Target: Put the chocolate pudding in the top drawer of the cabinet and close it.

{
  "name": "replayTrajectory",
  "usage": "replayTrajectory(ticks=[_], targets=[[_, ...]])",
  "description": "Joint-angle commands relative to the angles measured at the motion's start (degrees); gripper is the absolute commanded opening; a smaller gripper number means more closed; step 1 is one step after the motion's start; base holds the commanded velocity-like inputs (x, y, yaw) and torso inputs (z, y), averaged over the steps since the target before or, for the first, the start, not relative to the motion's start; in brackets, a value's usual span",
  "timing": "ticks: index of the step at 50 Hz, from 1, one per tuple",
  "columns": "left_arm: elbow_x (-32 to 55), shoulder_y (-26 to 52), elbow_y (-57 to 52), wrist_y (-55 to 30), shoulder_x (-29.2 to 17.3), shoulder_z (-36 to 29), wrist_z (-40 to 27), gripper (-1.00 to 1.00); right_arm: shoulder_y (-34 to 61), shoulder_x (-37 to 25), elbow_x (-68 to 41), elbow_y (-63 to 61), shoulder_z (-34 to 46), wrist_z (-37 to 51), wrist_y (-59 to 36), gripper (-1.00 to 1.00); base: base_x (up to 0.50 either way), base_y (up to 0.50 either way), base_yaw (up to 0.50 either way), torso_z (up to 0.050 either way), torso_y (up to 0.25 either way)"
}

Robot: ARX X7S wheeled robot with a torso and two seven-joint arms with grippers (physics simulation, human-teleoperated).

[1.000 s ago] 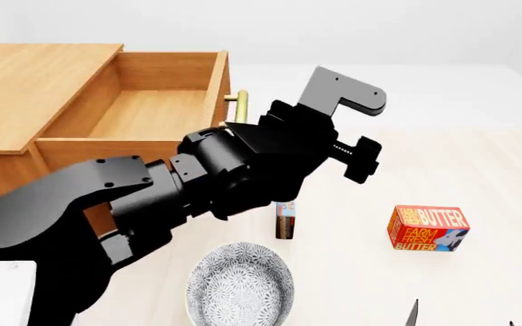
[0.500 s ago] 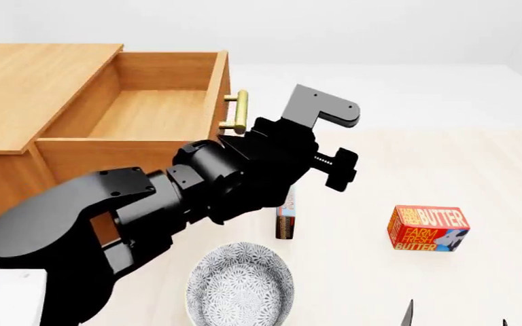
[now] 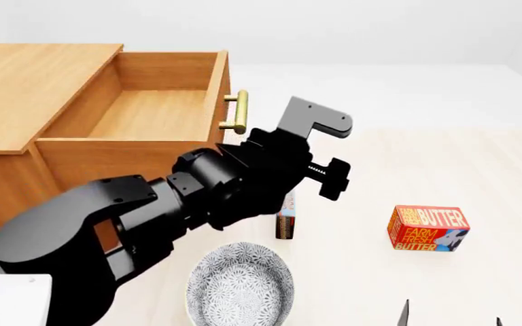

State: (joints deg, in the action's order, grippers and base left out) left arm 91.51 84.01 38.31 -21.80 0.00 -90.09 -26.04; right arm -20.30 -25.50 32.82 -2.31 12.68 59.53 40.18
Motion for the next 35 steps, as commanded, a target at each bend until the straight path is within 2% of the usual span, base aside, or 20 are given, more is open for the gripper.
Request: replayTrajectory(ticks=[1, 14, 26, 35], targets=[[0.18, -0.91, 0.99, -0.6, 0.0, 0.08, 0.82, 1.0, 0.24, -0.28, -0.43, 0.44, 0.74, -0.29, 0.27, 1.0, 0.0, 0.0, 0.0, 0.0, 0.0], [-0.76, -3.06, 2.97, -1.51, 0.0, 0.04, 3.49, 1.0, 0.02, -0.92, 0.14, 0.91, 1.54, -0.57, 0.58, 1.0, 0.0, 0.0, 0.0, 0.0, 0.0], [0.0, -4.68, 4.57, 3.75, 0.0, 0.02, 0.39, 1.0, -2.05, -1.87, 1.12, 0.97, 0.94, 1.67, 1.98, 1.0, 0.0, 0.0, 0.0, 0.0, 0.0], [-1.22, -5.63, 4.02, 6.72, 0.0, 0.07, 1.83, 1.0, -3.4, -2.6, 1.64, 1.29, 0.5, 3.41, 3.16, 1.0, 0.0, 0.0, 0.0, 0.0, 0.0]])
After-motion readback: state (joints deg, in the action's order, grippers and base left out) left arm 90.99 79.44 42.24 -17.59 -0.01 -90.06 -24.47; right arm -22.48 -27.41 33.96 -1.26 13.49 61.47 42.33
